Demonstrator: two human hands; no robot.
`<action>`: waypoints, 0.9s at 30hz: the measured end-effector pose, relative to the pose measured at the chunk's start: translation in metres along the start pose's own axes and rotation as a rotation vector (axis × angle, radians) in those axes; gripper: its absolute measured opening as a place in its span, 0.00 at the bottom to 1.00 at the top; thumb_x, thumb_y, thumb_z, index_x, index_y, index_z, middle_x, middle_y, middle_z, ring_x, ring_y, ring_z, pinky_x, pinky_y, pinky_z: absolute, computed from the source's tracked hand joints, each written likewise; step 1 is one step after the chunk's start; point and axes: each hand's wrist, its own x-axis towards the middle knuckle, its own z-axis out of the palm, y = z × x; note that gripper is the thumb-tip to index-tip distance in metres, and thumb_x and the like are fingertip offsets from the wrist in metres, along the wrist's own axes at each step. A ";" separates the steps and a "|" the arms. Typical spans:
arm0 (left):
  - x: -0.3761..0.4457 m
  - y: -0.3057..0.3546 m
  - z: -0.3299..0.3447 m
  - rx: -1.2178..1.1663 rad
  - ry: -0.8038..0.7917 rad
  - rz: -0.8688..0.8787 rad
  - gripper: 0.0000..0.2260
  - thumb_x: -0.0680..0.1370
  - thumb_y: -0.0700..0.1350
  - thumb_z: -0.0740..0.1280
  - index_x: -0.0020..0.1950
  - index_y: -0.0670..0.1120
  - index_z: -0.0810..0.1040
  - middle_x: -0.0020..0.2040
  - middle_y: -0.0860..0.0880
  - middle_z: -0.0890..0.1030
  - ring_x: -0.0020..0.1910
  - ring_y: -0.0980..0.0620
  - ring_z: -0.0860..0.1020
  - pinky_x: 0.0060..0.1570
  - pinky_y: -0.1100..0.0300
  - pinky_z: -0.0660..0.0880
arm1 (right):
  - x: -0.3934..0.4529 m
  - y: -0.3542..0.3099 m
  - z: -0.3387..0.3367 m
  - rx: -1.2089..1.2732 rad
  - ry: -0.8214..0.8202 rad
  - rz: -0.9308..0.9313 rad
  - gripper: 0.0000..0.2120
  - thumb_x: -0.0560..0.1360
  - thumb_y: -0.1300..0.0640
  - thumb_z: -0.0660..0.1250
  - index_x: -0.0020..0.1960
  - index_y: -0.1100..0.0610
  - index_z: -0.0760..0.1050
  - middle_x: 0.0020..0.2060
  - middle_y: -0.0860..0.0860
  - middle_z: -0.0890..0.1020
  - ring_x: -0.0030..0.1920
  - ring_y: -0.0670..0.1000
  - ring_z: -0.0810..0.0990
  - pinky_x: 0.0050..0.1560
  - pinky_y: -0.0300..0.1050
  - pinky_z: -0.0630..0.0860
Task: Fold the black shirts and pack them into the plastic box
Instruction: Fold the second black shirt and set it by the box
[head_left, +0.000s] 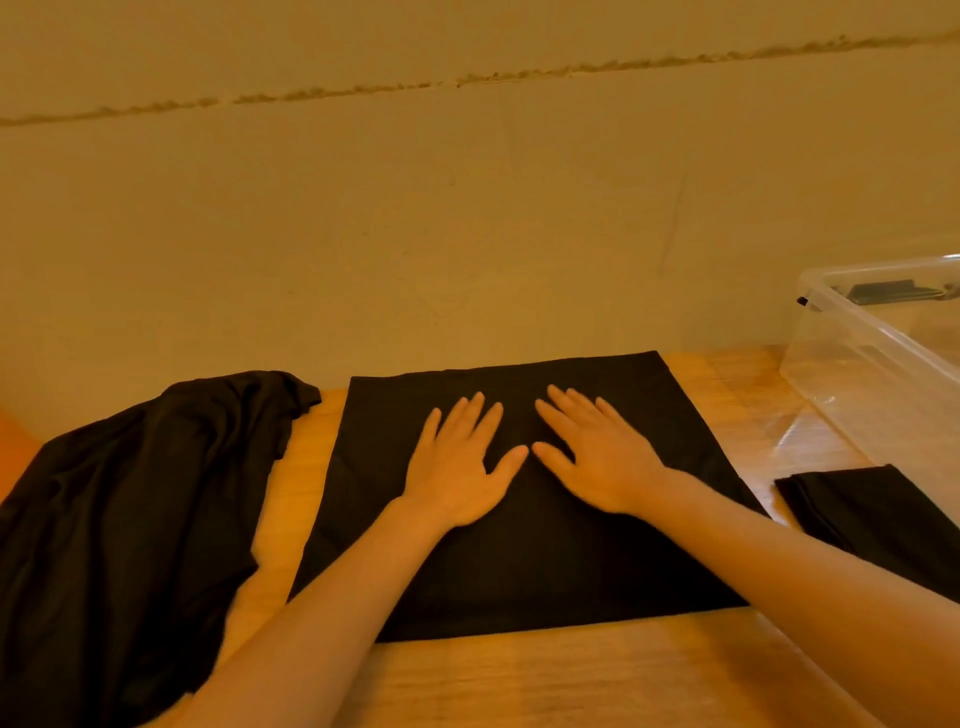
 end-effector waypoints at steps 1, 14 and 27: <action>-0.007 0.002 0.004 0.005 -0.028 -0.006 0.32 0.79 0.67 0.44 0.79 0.55 0.47 0.80 0.52 0.45 0.78 0.55 0.41 0.76 0.50 0.40 | -0.006 -0.004 0.005 -0.010 -0.026 -0.002 0.31 0.79 0.36 0.44 0.78 0.48 0.47 0.78 0.48 0.47 0.77 0.49 0.43 0.76 0.51 0.42; -0.080 -0.064 -0.003 0.002 -0.046 -0.288 0.41 0.70 0.75 0.39 0.79 0.56 0.45 0.79 0.53 0.43 0.77 0.54 0.41 0.76 0.50 0.41 | -0.071 0.062 -0.002 -0.030 -0.052 0.318 0.38 0.75 0.30 0.40 0.78 0.49 0.44 0.78 0.46 0.45 0.77 0.47 0.42 0.76 0.48 0.41; -0.152 -0.005 0.007 0.017 -0.010 -0.170 0.43 0.67 0.76 0.34 0.78 0.57 0.43 0.79 0.54 0.41 0.77 0.56 0.38 0.76 0.50 0.40 | -0.153 -0.025 0.015 -0.015 0.004 0.100 0.39 0.69 0.27 0.32 0.77 0.43 0.41 0.77 0.42 0.42 0.75 0.44 0.38 0.76 0.50 0.39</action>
